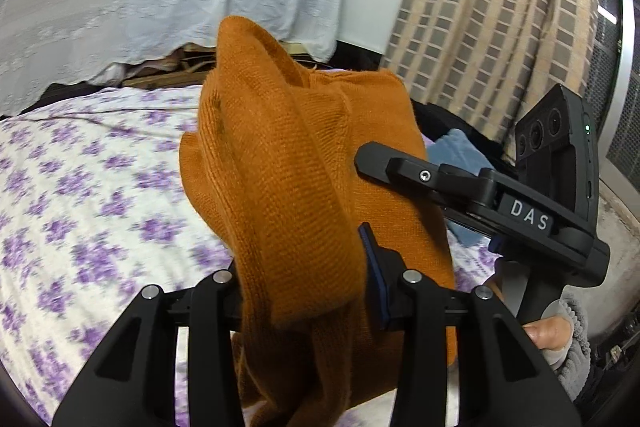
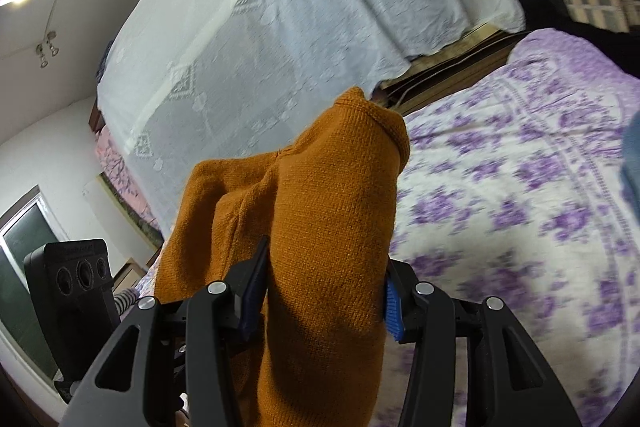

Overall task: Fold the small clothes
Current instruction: 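Carry the held cardigan with both tools toward the light-blue towel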

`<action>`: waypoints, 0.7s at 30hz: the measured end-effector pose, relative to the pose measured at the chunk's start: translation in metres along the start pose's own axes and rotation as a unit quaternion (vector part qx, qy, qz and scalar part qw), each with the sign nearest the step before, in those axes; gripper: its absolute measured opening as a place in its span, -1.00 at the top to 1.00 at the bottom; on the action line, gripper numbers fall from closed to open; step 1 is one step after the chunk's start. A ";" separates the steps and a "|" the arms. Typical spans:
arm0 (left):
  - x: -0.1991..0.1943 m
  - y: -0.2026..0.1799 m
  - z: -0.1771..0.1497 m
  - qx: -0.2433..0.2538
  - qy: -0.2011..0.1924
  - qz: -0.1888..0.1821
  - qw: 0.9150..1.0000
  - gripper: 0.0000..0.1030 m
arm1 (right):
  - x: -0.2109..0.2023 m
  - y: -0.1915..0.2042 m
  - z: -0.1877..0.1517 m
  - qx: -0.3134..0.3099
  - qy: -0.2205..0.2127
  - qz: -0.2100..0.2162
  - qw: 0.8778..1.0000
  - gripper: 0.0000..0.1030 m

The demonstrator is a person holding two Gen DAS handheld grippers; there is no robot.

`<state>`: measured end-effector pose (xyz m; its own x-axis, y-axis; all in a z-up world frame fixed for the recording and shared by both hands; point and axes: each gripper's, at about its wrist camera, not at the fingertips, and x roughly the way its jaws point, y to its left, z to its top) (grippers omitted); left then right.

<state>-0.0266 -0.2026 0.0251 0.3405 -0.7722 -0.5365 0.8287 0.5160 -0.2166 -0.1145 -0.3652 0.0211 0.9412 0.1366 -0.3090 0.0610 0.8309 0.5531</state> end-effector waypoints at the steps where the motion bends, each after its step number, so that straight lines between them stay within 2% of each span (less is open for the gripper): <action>1: 0.004 -0.006 0.002 0.004 0.002 -0.004 1.000 0.23 | -0.005 -0.004 0.002 0.002 -0.004 -0.003 1.000 0.05; 14: 0.059 -0.108 0.047 0.049 0.024 -0.082 0.995 0.22 | -0.096 -0.068 0.049 0.005 -0.068 -0.072 0.995 0.05; 21: 0.091 -0.171 0.065 0.086 0.035 -0.104 0.990 0.22 | -0.144 -0.105 0.070 0.011 -0.099 -0.110 0.989 0.05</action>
<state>-0.1080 -0.3849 0.0668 0.1288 -0.8244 -0.5512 0.9428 0.2742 -0.1898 -0.2333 -0.5099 0.0616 0.9508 -0.1566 -0.2673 0.2768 0.8168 0.5061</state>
